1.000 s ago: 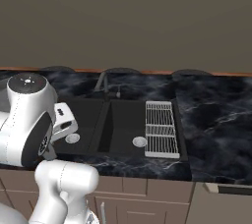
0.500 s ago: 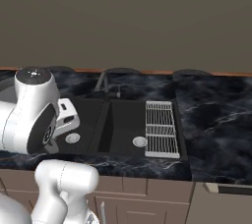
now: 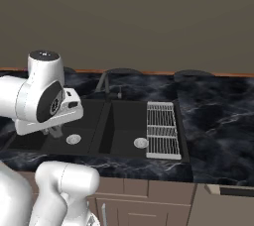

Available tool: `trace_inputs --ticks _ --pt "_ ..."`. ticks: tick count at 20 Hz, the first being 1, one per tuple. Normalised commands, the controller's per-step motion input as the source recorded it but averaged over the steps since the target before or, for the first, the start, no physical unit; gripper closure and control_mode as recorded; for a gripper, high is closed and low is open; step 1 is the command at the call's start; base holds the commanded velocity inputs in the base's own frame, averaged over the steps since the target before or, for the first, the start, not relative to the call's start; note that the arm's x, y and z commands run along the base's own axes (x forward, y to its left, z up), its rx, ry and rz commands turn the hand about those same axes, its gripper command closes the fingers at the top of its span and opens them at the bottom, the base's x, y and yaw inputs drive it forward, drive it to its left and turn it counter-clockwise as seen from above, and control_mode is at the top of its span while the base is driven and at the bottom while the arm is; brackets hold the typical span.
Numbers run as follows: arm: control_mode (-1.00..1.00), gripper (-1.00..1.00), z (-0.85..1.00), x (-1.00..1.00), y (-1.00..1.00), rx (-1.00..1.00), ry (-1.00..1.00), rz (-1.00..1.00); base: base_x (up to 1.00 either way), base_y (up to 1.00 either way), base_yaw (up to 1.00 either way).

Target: Move the pot and pan from the stove into the sink.

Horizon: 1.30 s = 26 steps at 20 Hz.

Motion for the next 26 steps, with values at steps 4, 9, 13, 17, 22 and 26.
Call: trace_inputs --ticks 4,9,13,17,22,26 --pt "-1.00 1.00 -0.06 0.19 0.00 -0.05 0.12 0.00 0.00 0.00 0.00" --pt "-1.00 1.00 -0.16 0.13 0.00 -0.10 0.14 0.00 0.00 0.00 0.00" --pt "-1.00 1.00 -0.20 0.10 0.00 -0.09 0.15 0.00 0.00 0.00 0.00" --pt "-1.00 1.00 -0.22 0.13 0.04 -0.09 0.14 0.00 0.00 0.00 0.00" --pt "-1.00 1.00 -0.19 0.20 0.16 -0.09 0.12 0.00 0.00 0.00 0.00" --pt "-1.00 1.00 -0.16 0.29 0.28 -0.10 0.11 -0.02 0.00 0.00 0.00"
